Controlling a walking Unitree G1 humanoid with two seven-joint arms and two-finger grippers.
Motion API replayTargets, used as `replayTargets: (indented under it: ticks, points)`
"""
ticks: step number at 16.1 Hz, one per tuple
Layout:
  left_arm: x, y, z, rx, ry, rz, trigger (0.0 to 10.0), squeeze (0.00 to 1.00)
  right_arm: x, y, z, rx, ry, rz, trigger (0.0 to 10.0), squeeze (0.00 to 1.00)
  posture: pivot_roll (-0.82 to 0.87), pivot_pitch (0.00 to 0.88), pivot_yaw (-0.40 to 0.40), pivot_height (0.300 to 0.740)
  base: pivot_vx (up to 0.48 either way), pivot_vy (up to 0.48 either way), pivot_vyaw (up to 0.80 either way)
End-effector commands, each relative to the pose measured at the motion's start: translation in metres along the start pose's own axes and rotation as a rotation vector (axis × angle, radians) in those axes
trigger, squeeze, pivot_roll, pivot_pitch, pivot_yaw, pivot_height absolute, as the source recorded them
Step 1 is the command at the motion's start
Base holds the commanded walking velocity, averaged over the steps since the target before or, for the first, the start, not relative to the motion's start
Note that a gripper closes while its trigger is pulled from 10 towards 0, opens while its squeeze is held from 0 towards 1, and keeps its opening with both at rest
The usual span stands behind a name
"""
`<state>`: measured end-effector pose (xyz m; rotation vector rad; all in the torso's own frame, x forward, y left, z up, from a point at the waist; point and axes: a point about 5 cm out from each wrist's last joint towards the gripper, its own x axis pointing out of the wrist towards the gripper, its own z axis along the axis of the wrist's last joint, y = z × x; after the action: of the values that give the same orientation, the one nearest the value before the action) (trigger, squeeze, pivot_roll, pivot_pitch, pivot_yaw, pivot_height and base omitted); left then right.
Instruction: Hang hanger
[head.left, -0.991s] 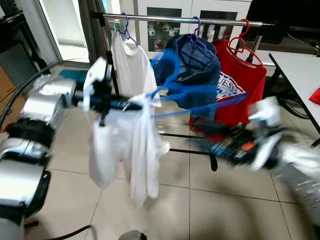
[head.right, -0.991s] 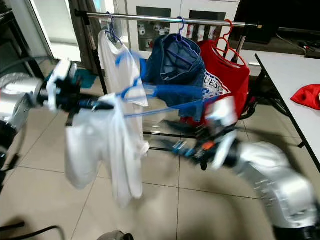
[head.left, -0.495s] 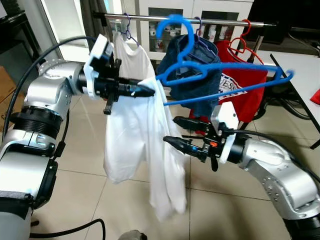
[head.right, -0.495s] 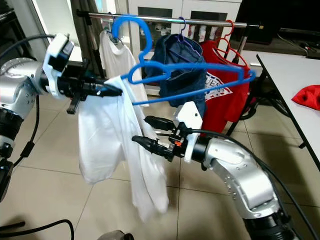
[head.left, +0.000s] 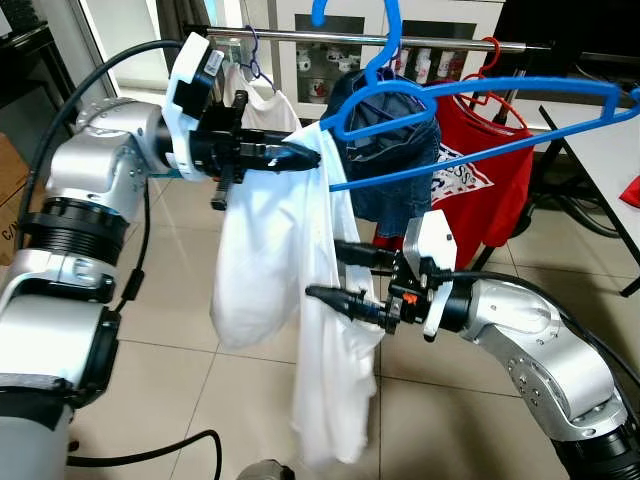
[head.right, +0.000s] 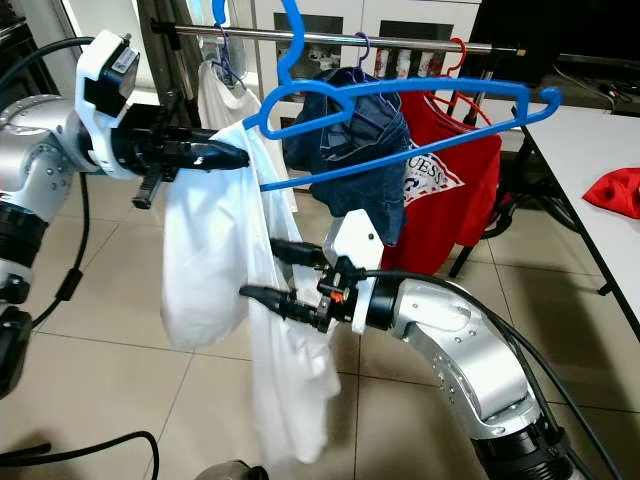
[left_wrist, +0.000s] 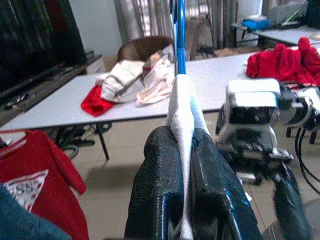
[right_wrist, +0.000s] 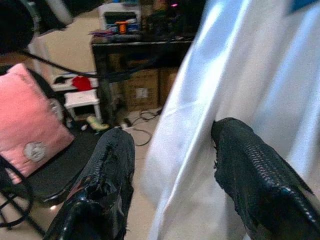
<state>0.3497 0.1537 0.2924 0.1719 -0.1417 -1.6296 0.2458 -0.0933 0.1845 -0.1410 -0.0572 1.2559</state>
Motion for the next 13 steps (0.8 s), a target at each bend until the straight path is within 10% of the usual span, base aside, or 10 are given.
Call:
replayTargets:
  ticks: [1,3,4,5,13]
  points:
    - [0.003,0.004,0.020,0.068,-0.029,0.003,0.0,0.00,0.003,0.004,-0.002,0.012,0.012,0.050,10.0,0.00,-0.07,0.017,0.052,0.740,0.000,0.000,0.00]
    - [0.004,0.005,0.022,0.072,-0.042,0.007,0.0,0.00,0.004,0.004,-0.005,0.025,0.019,0.067,7.7,0.00,-0.07,0.016,0.051,0.740,0.000,0.000,0.00]
    - [0.005,0.005,0.026,0.079,-0.055,0.011,0.0,0.00,0.008,0.004,-0.011,0.040,0.039,0.083,2.2,0.00,-0.07,0.016,0.050,0.740,0.000,0.000,0.00]
    - [0.005,0.006,0.027,0.081,-0.060,0.012,0.0,0.00,0.010,0.003,-0.014,0.043,0.051,0.087,0.9,0.00,-0.07,0.013,0.047,0.740,0.000,0.000,0.00]
    - [-0.002,0.008,0.034,0.110,-0.071,0.064,0.0,0.00,0.011,-0.002,-0.037,0.100,0.114,0.116,0.0,0.00,-0.06,0.000,0.027,0.740,0.000,0.000,0.00]
